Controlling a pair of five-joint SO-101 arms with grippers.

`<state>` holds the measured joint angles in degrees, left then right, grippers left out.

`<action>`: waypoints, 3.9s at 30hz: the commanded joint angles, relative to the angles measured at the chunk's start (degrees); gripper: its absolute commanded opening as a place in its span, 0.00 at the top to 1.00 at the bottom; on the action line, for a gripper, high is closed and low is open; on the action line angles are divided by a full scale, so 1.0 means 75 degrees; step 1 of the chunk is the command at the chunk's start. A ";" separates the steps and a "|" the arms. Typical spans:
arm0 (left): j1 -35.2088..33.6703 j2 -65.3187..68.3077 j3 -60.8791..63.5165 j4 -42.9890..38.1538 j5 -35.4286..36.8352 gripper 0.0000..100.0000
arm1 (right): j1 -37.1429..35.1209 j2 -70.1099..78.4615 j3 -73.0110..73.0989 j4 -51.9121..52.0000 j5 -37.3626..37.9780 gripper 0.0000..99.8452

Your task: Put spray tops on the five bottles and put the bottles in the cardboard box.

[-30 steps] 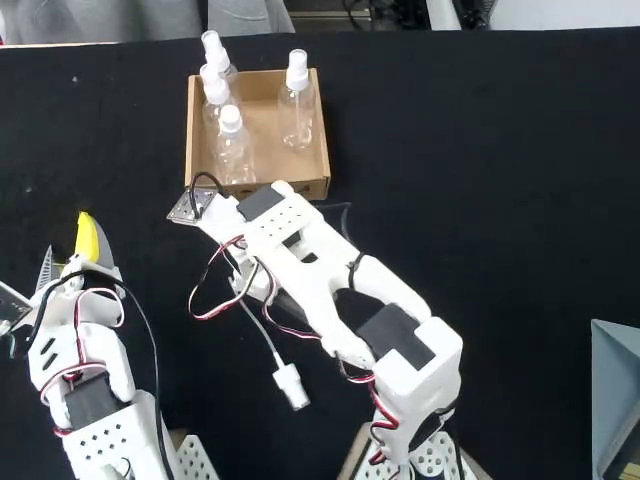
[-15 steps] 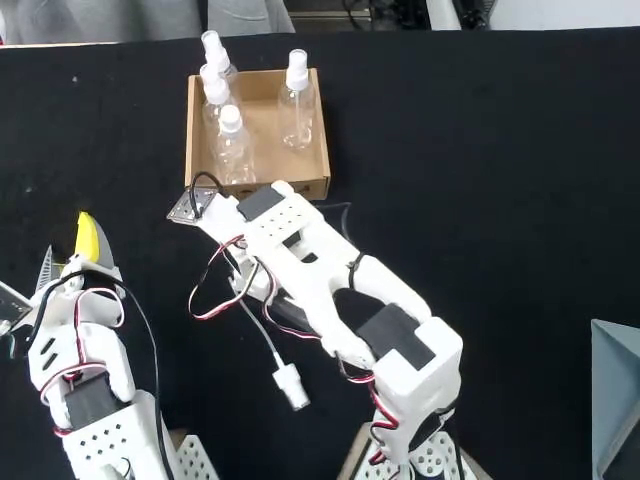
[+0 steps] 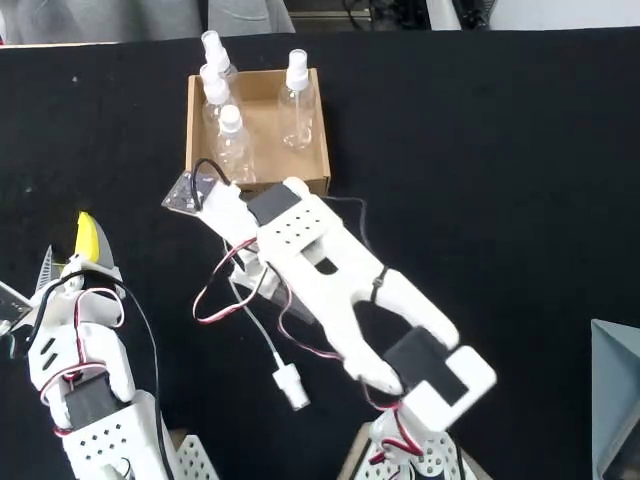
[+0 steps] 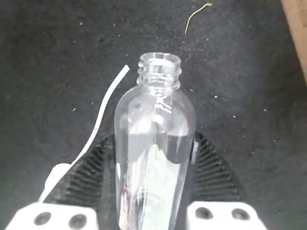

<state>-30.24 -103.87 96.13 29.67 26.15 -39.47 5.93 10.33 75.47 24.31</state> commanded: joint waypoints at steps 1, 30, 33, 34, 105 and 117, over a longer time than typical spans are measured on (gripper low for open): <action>0.0064 -0.0082 0.0170 -0.0129 -0.0023 0.79 | -0.0012 -0.0815 -0.0029 0.0094 -0.0059 0.90; 0.0076 -0.0082 0.0170 -0.0117 -0.0023 0.79 | 0.1852 -0.3347 0.0920 0.1137 -0.0469 0.90; 0.0088 -0.0082 0.0170 -0.0117 -0.0023 0.79 | 0.1852 -0.3745 0.1190 0.0938 -0.0750 0.90; 0.0088 -0.0082 0.0170 -0.0117 -0.0023 0.79 | 0.1864 -0.3827 0.1237 0.0903 -0.0762 0.90; 0.6675 -0.0012 -0.1729 0.5087 -0.3270 0.74 | 0.5404 -0.3933 0.1846 -0.1571 -0.2696 0.90; 0.6687 0.2637 -0.2374 0.4267 -0.3188 0.73 | 0.5368 -0.3933 0.1858 -0.1571 -0.2684 0.90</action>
<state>19.25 -91.03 83.12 64.84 2.24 -0.79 -20.53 24.75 65.01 4.62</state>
